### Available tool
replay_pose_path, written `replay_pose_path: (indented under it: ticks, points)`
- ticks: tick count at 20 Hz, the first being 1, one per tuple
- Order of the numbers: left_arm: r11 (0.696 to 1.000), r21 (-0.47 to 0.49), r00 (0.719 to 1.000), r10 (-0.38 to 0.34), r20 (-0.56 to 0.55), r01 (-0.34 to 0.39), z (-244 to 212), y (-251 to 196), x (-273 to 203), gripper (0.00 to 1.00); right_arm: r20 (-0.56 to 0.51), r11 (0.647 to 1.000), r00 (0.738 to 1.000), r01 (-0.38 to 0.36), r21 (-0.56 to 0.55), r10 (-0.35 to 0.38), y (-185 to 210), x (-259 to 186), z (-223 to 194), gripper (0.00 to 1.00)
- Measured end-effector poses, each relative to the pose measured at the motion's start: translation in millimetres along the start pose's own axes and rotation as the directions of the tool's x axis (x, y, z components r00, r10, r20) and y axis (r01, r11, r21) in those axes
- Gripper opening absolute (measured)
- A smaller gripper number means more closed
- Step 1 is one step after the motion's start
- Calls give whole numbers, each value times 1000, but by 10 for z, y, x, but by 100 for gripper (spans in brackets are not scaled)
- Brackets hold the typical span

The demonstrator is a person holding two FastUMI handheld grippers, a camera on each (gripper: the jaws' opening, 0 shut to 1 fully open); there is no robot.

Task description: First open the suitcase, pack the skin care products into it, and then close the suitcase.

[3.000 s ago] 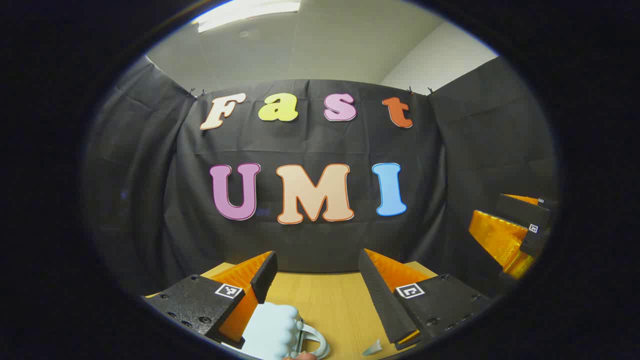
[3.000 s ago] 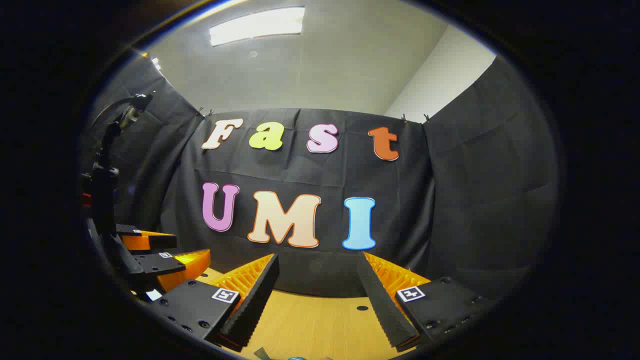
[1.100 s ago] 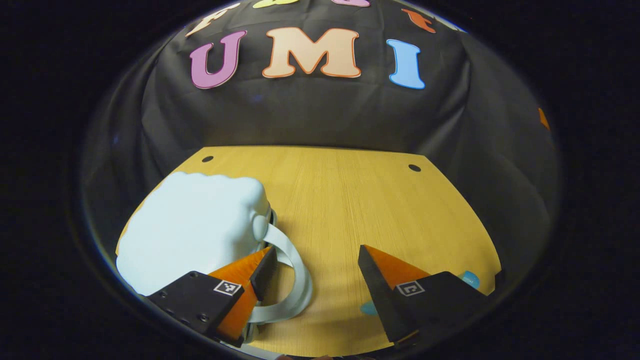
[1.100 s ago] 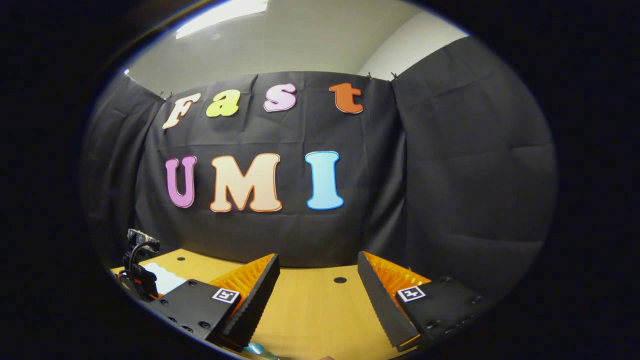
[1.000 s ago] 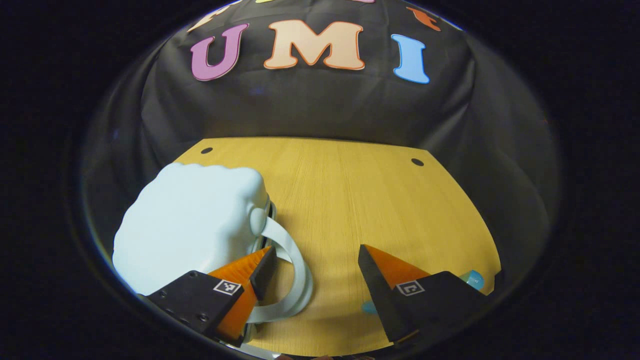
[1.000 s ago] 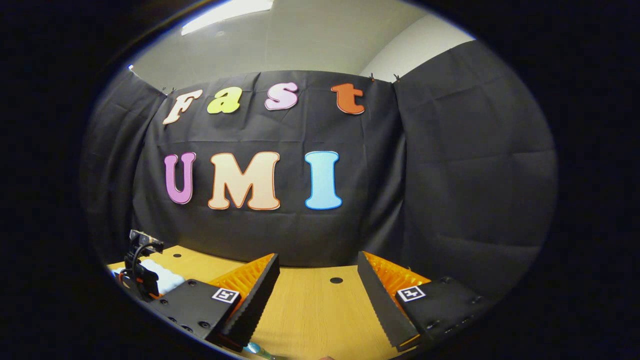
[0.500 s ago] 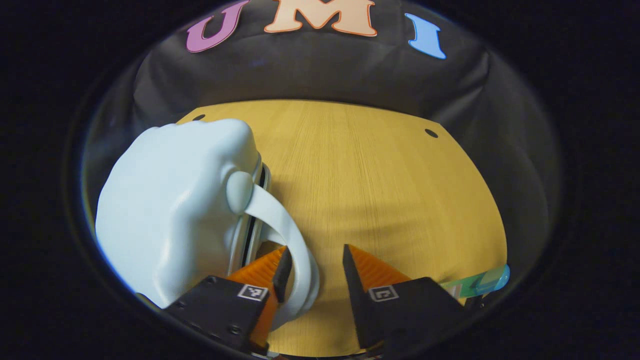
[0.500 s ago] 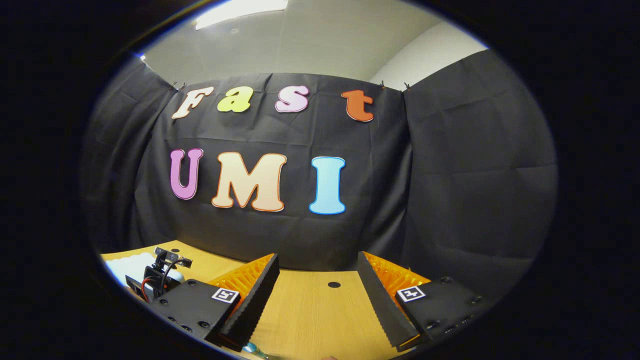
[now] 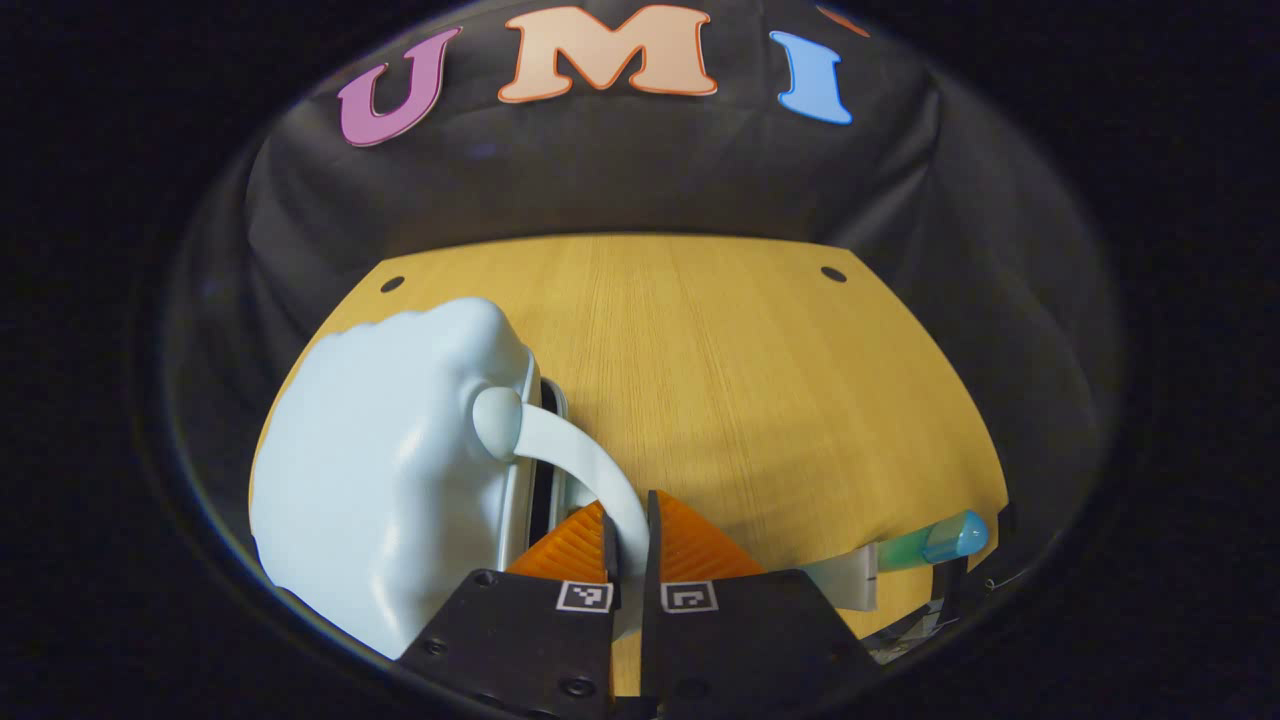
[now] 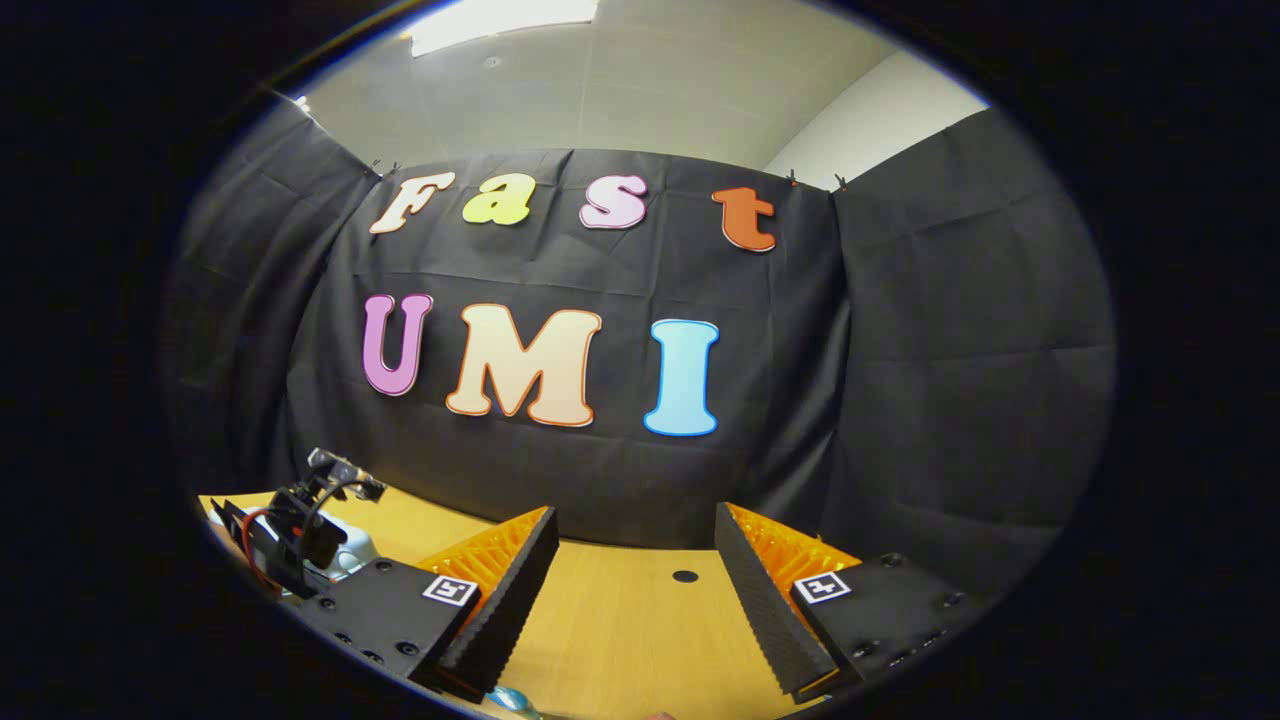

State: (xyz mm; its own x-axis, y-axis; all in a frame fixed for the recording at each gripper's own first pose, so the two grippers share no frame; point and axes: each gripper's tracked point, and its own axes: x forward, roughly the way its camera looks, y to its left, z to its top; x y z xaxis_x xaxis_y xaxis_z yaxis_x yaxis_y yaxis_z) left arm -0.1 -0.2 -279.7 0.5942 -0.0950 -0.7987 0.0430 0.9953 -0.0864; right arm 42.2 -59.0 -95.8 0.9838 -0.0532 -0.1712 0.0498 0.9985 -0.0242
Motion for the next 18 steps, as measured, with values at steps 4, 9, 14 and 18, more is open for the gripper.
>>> replay_pose_path:
  ticks: [4,9,14,18]
  points:
    - [1000,-18,999,-8,41,9,286,203,-363,2,19,998,998,-55,17,54,320,23,55,100]
    - [1000,9,992,21,127,-22,642,567,-749,2,40,996,995,-87,20,86,567,17,111,99]
    - [999,-28,977,50,205,-45,899,1056,-1066,2,41,995,995,-96,39,94,736,23,117,99]
    - [997,-25,964,81,253,-77,1023,1416,-1223,2,29,993,995,-99,56,98,900,39,107,99]
